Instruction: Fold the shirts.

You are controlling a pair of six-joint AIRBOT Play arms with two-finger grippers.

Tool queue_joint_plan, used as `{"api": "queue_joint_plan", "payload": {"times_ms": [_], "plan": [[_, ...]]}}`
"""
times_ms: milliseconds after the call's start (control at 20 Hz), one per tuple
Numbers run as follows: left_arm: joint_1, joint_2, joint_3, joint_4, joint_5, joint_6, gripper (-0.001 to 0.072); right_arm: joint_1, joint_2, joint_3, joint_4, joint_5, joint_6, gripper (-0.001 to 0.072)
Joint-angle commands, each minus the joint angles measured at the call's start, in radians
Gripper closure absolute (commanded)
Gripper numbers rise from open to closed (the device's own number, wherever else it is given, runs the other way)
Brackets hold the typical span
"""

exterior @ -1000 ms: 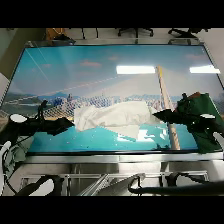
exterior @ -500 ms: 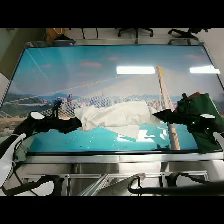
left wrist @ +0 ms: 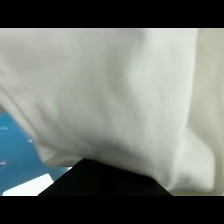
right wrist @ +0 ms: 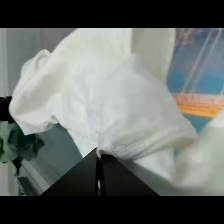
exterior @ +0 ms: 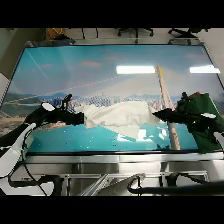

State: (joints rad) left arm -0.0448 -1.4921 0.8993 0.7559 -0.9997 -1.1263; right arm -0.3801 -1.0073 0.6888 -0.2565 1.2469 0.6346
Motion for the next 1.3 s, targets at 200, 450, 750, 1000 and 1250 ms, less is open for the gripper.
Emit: {"api": "queue_joint_plan", "payload": {"times_ms": [200,450,750,1000,1250], "plan": [[0.117,0.352,0.263,-0.369,-0.264,0.020,0.0695,-0.049,0.167,0.482,0.266,0.201,0.154,0.0700],[0.271,0.588,0.613,-0.495,-0.254,-0.042,0.0695,-0.102,0.233,0.971,0.347,0.156,0.257,0.0700],[0.658,0.782,0.907,-0.452,-0.296,-0.073,0.0695,-0.185,0.265,1.275,0.302,0.086,0.340,0.0701],[0.617,0.847,0.702,-0.349,-0.355,-0.123,0.0695,-0.185,0.272,1.189,-0.005,0.215,0.443,0.0700],[0.335,0.820,0.196,-0.222,-0.343,-0.074,0.0694,-0.097,0.300,0.606,-0.016,0.227,0.346,0.0700]]}}
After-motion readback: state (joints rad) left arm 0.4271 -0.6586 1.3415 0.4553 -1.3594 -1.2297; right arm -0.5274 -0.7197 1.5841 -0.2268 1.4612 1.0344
